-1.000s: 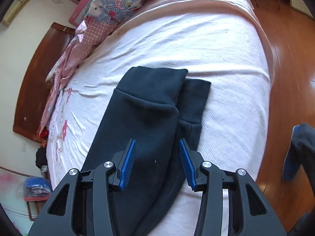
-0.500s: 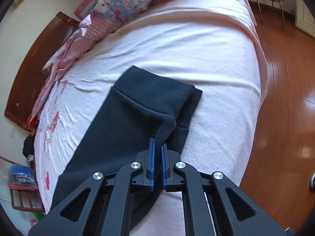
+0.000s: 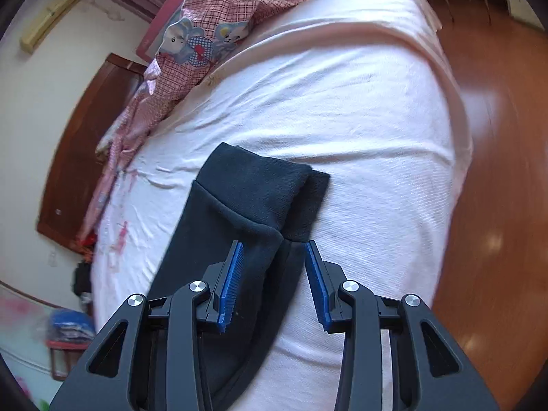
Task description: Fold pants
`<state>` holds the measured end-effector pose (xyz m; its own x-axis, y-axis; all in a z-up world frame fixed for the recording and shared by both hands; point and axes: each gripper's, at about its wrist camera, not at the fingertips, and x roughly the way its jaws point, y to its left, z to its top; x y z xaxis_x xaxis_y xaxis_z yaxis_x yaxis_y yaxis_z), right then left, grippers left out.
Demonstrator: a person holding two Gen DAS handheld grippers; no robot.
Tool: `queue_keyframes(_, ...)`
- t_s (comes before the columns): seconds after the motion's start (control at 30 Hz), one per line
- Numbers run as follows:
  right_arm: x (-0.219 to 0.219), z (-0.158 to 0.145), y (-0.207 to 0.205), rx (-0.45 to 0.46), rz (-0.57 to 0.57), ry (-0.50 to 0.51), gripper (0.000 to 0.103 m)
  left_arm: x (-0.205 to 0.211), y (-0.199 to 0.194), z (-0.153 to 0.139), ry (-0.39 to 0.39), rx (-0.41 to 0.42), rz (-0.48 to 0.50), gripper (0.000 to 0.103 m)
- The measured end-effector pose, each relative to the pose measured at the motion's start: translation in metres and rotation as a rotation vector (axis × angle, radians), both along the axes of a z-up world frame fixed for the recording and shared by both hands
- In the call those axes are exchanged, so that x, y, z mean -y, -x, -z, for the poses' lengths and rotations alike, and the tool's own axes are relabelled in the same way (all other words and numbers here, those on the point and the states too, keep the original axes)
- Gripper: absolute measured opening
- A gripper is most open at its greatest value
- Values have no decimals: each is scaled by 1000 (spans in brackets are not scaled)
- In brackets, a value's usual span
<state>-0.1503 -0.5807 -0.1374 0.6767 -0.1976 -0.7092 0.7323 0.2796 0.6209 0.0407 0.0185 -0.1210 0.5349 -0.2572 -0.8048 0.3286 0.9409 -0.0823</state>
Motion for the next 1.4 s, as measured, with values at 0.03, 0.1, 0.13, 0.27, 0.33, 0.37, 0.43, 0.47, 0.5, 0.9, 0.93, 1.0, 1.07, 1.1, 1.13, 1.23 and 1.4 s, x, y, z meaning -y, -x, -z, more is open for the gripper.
queue_keyframes(0.03, 3, 4, 1, 25, 8, -31, 37, 0, 1, 0, -1, 0, -1, 93)
queue_keyframes(0.1, 6, 8, 1, 65, 24, -49, 37, 1, 1, -1, -8, 0, -2, 93)
queue_keyframes(0.13, 4, 8, 1, 76, 20, -42, 37, 1, 2, -1, -9, 2, -2, 93)
queue_keyframes(0.27, -2, 5, -4, 79, -19, 10, 37, 2, 2, -4, -3, 10, -5, 93)
queue_keyframes(0.33, 0, 9, 0, 112, -1, -12, 37, 4, 1, -5, -7, 7, -6, 93)
queue_keyframes(0.37, 1, 10, 3, 126, 13, -30, 37, 5, 0, -6, -13, 6, -10, 94)
queue_keyframes(0.43, 1, 14, 16, 107, 66, -71, 37, 5, -1, -8, -17, 15, -24, 98)
queue_keyframes(0.47, 1, 17, 19, 118, 74, -92, 37, 3, -1, -10, -12, 23, -31, 98)
queue_keyframes(0.5, -1, 20, 22, 142, 68, -116, 37, 1, -1, -11, -3, 27, -37, 98)
queue_keyframes(0.9, 7, 12, -13, 106, 22, -34, 44, 4, -13, -3, -28, -26, -68, 98)
queue_keyframes(0.93, 5, 8, -17, 78, 8, -15, 34, 4, -12, -3, -30, -26, -67, 98)
queue_keyframes(1.0, 3, 0, -21, 69, -23, -7, 31, 4, -11, -4, -23, -21, -62, 98)
queue_keyframes(1.07, 0, -12, -22, 67, -30, 10, 27, 4, -10, -7, -16, -10, -59, 98)
queue_keyframes(1.1, -2, -19, -24, 61, -37, 23, 25, 3, -9, -8, -13, -3, -59, 98)
queue_keyframes(1.13, -7, -29, -27, 51, -52, 47, 24, 3, -9, -9, -8, 0, -58, 98)
queue_keyframes(1.23, -25, -63, -40, 27, -105, 136, 24, 1, -8, -11, 5, 5, -60, 98)
queue_keyframes(1.4, -73, -124, -70, -1, -212, 304, 12, -7, -9, -12, 35, 7, -83, 98)
